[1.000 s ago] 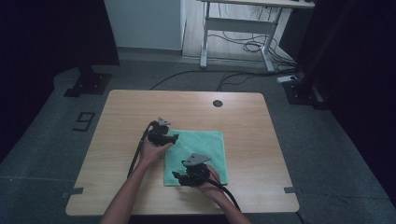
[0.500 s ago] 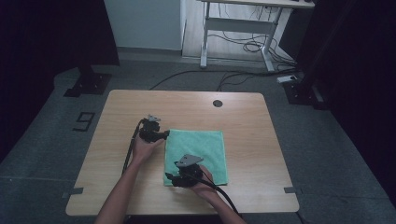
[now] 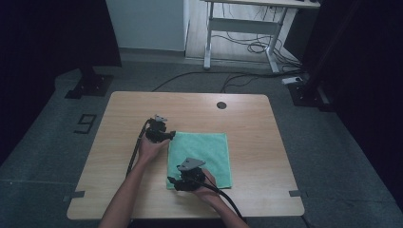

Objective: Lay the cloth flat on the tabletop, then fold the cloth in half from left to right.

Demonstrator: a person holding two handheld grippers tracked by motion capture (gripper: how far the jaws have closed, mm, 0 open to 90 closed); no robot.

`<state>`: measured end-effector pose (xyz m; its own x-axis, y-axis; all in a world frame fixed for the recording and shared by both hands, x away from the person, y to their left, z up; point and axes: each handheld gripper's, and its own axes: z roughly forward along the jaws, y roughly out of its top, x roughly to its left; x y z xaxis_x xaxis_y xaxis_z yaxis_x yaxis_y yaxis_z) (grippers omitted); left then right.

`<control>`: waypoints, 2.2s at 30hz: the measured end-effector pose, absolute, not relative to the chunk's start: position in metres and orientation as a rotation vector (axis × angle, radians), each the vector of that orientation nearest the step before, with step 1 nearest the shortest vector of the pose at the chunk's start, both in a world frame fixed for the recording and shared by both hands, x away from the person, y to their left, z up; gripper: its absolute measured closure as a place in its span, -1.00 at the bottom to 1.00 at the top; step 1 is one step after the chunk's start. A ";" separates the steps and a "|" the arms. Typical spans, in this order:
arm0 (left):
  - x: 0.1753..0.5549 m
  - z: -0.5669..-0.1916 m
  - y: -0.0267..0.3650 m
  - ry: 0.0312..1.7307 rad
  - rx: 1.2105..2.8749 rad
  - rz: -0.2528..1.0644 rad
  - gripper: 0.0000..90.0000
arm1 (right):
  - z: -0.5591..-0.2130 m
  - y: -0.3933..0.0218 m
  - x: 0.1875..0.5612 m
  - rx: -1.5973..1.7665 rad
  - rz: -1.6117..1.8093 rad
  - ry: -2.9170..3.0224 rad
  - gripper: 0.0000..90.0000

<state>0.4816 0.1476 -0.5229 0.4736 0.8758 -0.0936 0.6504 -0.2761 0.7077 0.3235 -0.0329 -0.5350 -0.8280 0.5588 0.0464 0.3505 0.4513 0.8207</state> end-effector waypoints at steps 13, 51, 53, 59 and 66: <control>0.487 -0.529 0.141 1.258 2.032 0.385 0.21 | -0.539 -0.029 0.322 0.784 1.307 2.491 -0.05; 0.484 -0.533 0.134 1.262 2.062 0.387 0.75 | -0.548 -0.010 0.303 0.664 1.259 2.599 0.14; 0.484 -0.533 0.135 1.260 2.061 0.384 0.80 | -0.551 -0.010 0.303 0.669 1.244 2.608 0.14; 0.482 -0.530 0.135 1.249 2.060 0.381 0.92 | -0.551 -0.007 0.299 0.671 1.210 2.585 0.14; 0.481 -0.528 0.134 1.234 2.063 0.360 0.95 | -0.550 -0.008 0.297 0.717 1.186 2.554 0.32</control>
<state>0.4813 0.1342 -0.5281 0.5082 0.8541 -0.1102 0.6607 -0.3046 0.6860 0.2971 -0.0076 -0.5499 -0.8522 0.5232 -0.0071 0.3322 0.5515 0.7652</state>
